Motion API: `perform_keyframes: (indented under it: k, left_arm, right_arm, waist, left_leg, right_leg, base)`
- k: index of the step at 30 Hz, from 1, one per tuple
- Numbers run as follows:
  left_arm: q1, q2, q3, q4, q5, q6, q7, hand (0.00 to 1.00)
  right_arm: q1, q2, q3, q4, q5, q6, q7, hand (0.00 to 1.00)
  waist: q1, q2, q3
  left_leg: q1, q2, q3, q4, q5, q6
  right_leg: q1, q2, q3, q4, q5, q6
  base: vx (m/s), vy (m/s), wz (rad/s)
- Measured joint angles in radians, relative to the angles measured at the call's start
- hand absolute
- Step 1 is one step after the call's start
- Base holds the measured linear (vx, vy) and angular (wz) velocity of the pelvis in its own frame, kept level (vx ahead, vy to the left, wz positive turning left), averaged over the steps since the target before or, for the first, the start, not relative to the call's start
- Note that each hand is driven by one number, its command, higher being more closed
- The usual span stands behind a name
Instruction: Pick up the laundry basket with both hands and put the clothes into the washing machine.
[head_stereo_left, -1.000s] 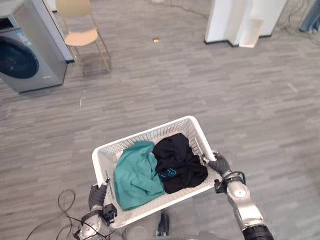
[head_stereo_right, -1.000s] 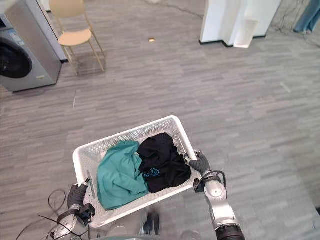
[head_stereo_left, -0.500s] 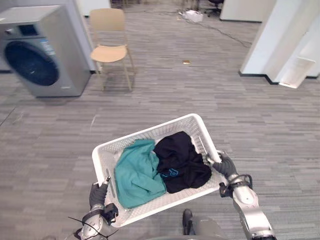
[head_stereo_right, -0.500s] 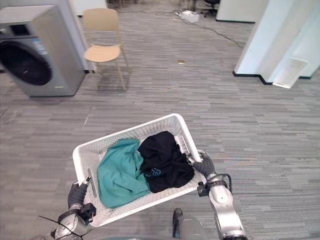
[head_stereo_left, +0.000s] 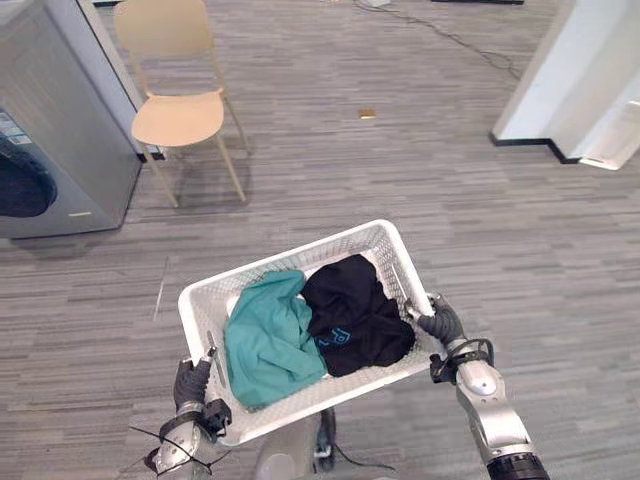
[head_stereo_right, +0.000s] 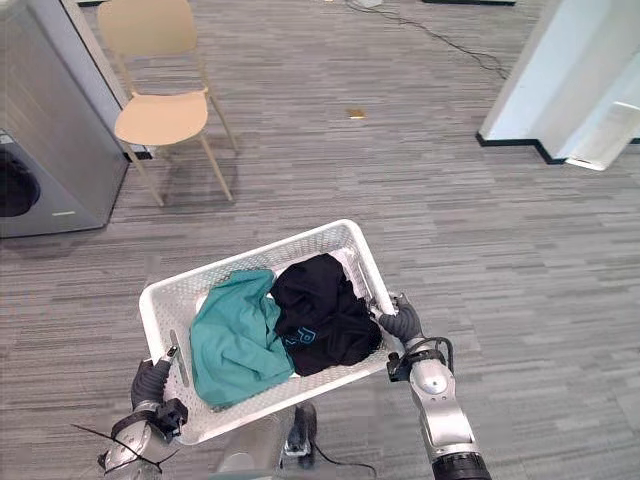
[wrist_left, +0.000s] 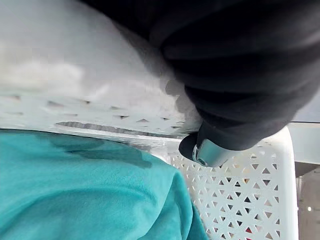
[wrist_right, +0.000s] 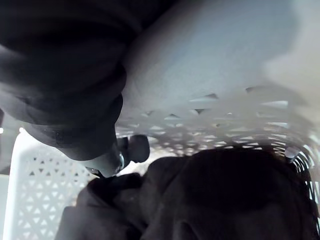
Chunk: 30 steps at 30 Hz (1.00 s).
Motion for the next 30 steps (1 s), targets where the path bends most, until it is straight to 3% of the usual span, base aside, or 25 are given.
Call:
perform_keyframes:
  k: [1, 2, 3, 4, 5, 7, 8, 9, 10, 12, 13, 14, 15, 16, 17, 18, 19, 21, 23, 24, 26, 27, 28, 29, 30]
  left_arm:
    - [-0.004, 0.006, -0.012, 0.001, 0.001, 0.002, 0.001, 1.0]
    - [-0.001, 0.029, -0.028, 0.002, 0.002, 0.007, 0.002, 1.0]
    - [0.012, 0.038, -0.037, 0.002, 0.019, 0.014, 0.0, 1.0]
    - [0.013, 0.039, -0.037, 0.002, 0.024, 0.014, 0.0, 1.0]
    - [0.012, 0.053, -0.051, 0.002, 0.029, 0.015, 0.0, 1.0]
    - [-0.007, 0.084, -0.07, 0.001, 0.028, 0.018, 0.002, 1.0]
    - [-0.013, 0.093, -0.081, -0.003, 0.028, 0.021, 0.002, 1.0]
    - [-0.012, 0.1, -0.09, -0.017, 0.028, 0.021, 0.002, 1.0]
    - [-0.012, 0.102, -0.09, -0.026, 0.028, 0.02, 0.002, 1.0]
    - [-0.007, 0.095, -0.091, -0.049, 0.028, 0.02, 0.002, 1.0]
    - [-0.005, 0.072, -0.091, -0.048, 0.035, 0.021, 0.001, 1.0]
    - [0.014, 0.021, -0.087, -0.059, 0.055, 0.022, 0.0, 1.0]
    - [0.028, 0.011, -0.079, -0.071, 0.057, 0.021, -0.001, 1.0]
    - [0.044, -0.004, -0.068, -0.082, 0.055, 0.013, -0.001, 1.0]
    - [0.043, 0.007, -0.061, -0.091, 0.055, 0.009, 0.0, 1.0]
    - [0.044, 0.016, -0.059, -0.089, 0.055, 0.009, 0.0, 1.0]
    - [0.047, 0.024, -0.058, -0.088, 0.052, 0.009, 0.0, 1.0]
    - [0.044, 0.024, -0.057, -0.083, 0.042, 0.001, -0.001, 1.0]
    - [0.036, 0.023, -0.054, -0.078, 0.042, 0.002, -0.002, 1.0]
    - [0.032, 0.023, -0.055, -0.077, 0.042, 0.002, -0.002, 1.0]
    - [0.028, 0.023, -0.053, -0.077, 0.04, -0.001, 0.001, 1.0]
    - [0.026, 0.024, -0.056, -0.074, 0.034, -0.001, 0.002, 1.0]
    - [0.026, 0.027, -0.059, -0.065, 0.034, 0.0, 0.002, 1.0]
    - [-0.007, 0.046, -0.061, -0.012, 0.035, 0.002, 0.004, 1.0]
    - [-0.015, 0.057, -0.061, 0.004, 0.033, 0.005, 0.004, 1.0]
  right_arm:
    - [0.012, 0.007, -0.007, 0.0, 0.0, 0.0, 0.0, 1.0]
    - [0.038, 0.019, -0.016, 0.0, 0.0, 0.0, -0.001, 1.0]
    - [0.077, 0.034, -0.022, 0.0, 0.0, -0.001, -0.001, 1.0]
    - [0.083, 0.036, -0.023, 0.0, 0.0, -0.001, -0.001, 1.0]
    - [0.095, 0.049, -0.024, -0.001, 0.0, -0.002, -0.003, 1.0]
    - [0.116, 0.082, -0.04, -0.026, -0.001, 0.001, -0.004, 1.0]
    - [0.14, 0.092, -0.049, -0.057, -0.001, 0.002, -0.004, 1.0]
    - [0.181, 0.099, -0.048, -0.118, -0.001, 0.002, -0.004, 1.0]
    - [0.19, 0.1, -0.043, -0.136, 0.0, 0.002, -0.004, 1.0]
    - [0.189, 0.098, -0.042, -0.147, 0.001, 0.002, -0.007, 1.0]
    - [0.188, 0.082, -0.05, -0.149, 0.001, 0.002, -0.009, 1.0]
    - [0.188, 0.04, -0.052, -0.158, 0.005, 0.002, -0.007, 1.0]
    - [0.187, 0.021, -0.042, -0.174, 0.012, 0.002, -0.005, 1.0]
    - [0.181, 0.012, -0.03, -0.193, 0.022, 0.001, -0.005, 1.0]
    - [0.182, 0.037, -0.028, -0.192, 0.023, 0.003, -0.007, 1.0]
    - [0.182, 0.046, -0.027, -0.191, 0.022, 0.004, -0.007, 1.0]
    - [0.182, 0.05, -0.023, -0.19, 0.022, 0.005, -0.007, 1.0]
    - [0.174, 0.049, -0.025, -0.185, 0.022, 0.004, -0.007, 1.0]
    - [0.171, 0.044, -0.028, -0.184, 0.023, 0.004, -0.009, 1.0]
    - [0.167, 0.038, -0.031, -0.182, 0.023, 0.004, -0.009, 1.0]
    - [0.134, 0.034, -0.031, -0.152, 0.023, 0.001, -0.009, 1.0]
    - [0.12, 0.029, -0.031, -0.128, 0.023, 0.001, -0.01, 1.0]
    - [0.123, 0.032, -0.032, -0.12, 0.024, 0.001, -0.01, 1.0]
    - [0.119, 0.054, -0.049, -0.081, 0.031, 0.002, -0.011, 1.0]
    - [0.114, 0.057, -0.048, -0.074, 0.031, 0.004, -0.009, 1.0]
  waist:
    - [-0.009, -0.001, 0.0]
    - [-0.031, 0.003, 0.001]
    - [-0.061, 0.024, 0.003]
    - [-0.069, 0.028, 0.001]
    - [-0.073, 0.034, -0.001]
    - [-0.075, 0.024, 0.005]
    - [-0.089, 0.022, 0.005]
    - [-0.098, 0.016, 0.001]
    - [-0.098, 0.014, 0.0]
    - [-0.101, -0.013, -0.017]
    - [-0.138, -0.01, -0.021]
    - [-0.151, 0.054, -0.037]
    - [-0.141, 0.075, -0.037]
    - [-0.105, 0.109, -0.026]
    - [-0.094, 0.118, -0.011]
    - [-0.09, 0.11, -0.007]
    - [-0.08, 0.093, -0.003]
    - [-0.047, 0.049, -0.001]
    - [-0.042, 0.031, 0.005]
    - [-0.042, 0.025, 0.003]
    - [-0.042, 0.021, 0.002]
    - [-0.044, 0.037, -0.01]
    - [-0.047, 0.028, -0.013]
    - [-0.057, -0.028, -0.025]
    - [-0.06, -0.038, -0.031]
  left_leg:
    - [0.039, -0.024, -0.017, -0.034, 0.0, 0.0]
    - [0.131, -0.06, -0.053, -0.099, 0.002, 0.004]
    - [0.243, -0.072, -0.113, -0.169, 0.006, 0.011]
    - [0.262, -0.072, -0.125, -0.183, 0.006, 0.011]
    - [0.321, -0.073, -0.159, -0.233, 0.006, 0.01]
    - [0.407, -0.078, -0.225, -0.293, 0.003, 0.005]
    - [0.448, -0.073, -0.26, -0.32, 0.002, 0.003]
    - [0.517, -0.063, -0.283, -0.363, -0.014, -0.025]
    - [0.542, -0.063, -0.279, -0.374, -0.026, -0.046]
    - [0.592, -0.09, -0.252, -0.315, -0.059, -0.088]
    - [0.559, -0.094, -0.216, -0.112, -0.089, -0.091]
    - [0.437, -0.04, -0.133, 0.171, -0.043, -0.119]
    - [0.376, -0.007, -0.072, 0.316, 0.033, -0.147]
    - [0.266, 0.085, 0.01, 0.571, 0.13, -0.168]
    - [0.168, 0.191, 0.046, 0.769, 0.098, -0.124]
    - [0.126, 0.218, 0.046, 0.801, 0.078, -0.099]
    - [0.07, 0.235, 0.033, 0.788, 0.052, -0.085]
    - [-0.057, 0.259, 0.015, 0.583, -0.037, -0.141]
    - [-0.11, 0.296, 0.011, 0.339, -0.042, -0.143]
    - [-0.121, 0.282, -0.075, 0.153, -0.021, -0.173]
    - [-0.143, 0.272, -0.259, -0.003, 0.022, -0.221]
    - [-0.14, 0.286, -0.304, -0.043, 0.087, -0.264]
    - [-0.133, 0.279, -0.27, -0.026, 0.178, -0.314]
    - [-0.138, 0.22, -0.216, 0.055, 0.109, -0.268]
    - [-0.145, 0.197, -0.206, 0.09, 0.08, -0.246]
  right_leg:
    - [-0.051, 0.004, 0.005, 0.138, 0.047, -0.032]
    - [-0.144, 0.029, -0.001, 0.379, 0.05, -0.071]
    - [-0.226, 0.077, -0.043, 0.497, -0.008, -0.134]
    - [-0.247, 0.082, -0.059, 0.502, -0.028, -0.152]
    - [-0.337, 0.094, -0.129, 0.484, -0.097, -0.208]
    - [-0.443, 0.117, -0.216, 0.354, -0.167, -0.235]
    - [-0.463, 0.132, -0.259, 0.223, -0.173, -0.235]
    - [-0.451, 0.158, -0.337, -0.049, -0.151, -0.217]
    - [-0.443, 0.171, -0.355, -0.156, -0.131, -0.211]
    - [-0.417, 0.215, -0.347, -0.3, -0.062, -0.3]
    - [-0.371, 0.226, -0.34, -0.276, 0.013, -0.39]
    - [-0.334, 0.259, -0.365, -0.273, -0.03, -0.414]
    - [-0.305, 0.272, -0.344, -0.29, -0.063, -0.403]
    - [-0.247, 0.317, -0.308, -0.322, -0.089, -0.386]
    - [-0.175, 0.344, -0.293, -0.348, -0.121, -0.381]
    - [-0.141, 0.343, -0.285, -0.364, -0.134, -0.373]
    - [-0.099, 0.331, -0.266, -0.392, -0.15, -0.364]
    - [-0.009, 0.263, -0.208, -0.444, -0.181, -0.324]
    - [0.045, 0.22, -0.192, -0.468, -0.183, -0.295]
    - [0.066, 0.186, -0.175, -0.465, -0.198, -0.27]
    - [0.084, 0.135, -0.128, -0.441, -0.238, -0.209]
    - [0.105, 0.104, -0.098, -0.422, -0.27, -0.165]
    - [0.12, 0.083, -0.083, -0.408, -0.287, -0.143]
    - [0.099, 0.004, -0.05, -0.351, -0.282, -0.132]
    - [0.079, -0.015, -0.036, -0.307, -0.26, -0.132]
  base:
    - [0.4, 0.232, 0.96]
    - [0.42, 0.171, 1.2]
    - [0.44, 0.147, 1.08]
    - [0.45, 0.118, 0.9]
    - [0.53, 0.106, 0.65]
    - [0.44, 0.062, 0.83]
    - [0.49, 0.017, 1.08]
    - [0.6, 0.024, 1.02]
    - [0.66, 0.028, 0.85]
    - [0.59, 0.014, 0.7]
    - [0.69, 0.053, 0.83]
    - [0.69, 0.078, 0.6]
    - [0.68, 0.165, -0.37]
    - [0.79, 0.175, -0.63]
    - [0.64, 0.147, -0.54]
    - [0.6, 0.066, -0.15]
    - [0.45, 0.078, -0.27]
    - [0.63, 0.185, -0.47]
    - [0.63, 0.296, -0.32]
    - [0.62, 0.359, -0.41]
    - [0.65, 0.501, -0.71]
    - [0.6, 0.513, -0.68]
    - [0.48, 0.449, -0.41]
    - [0.58, 0.552, -0.16]
    - [0.7, 0.668, -0.13]
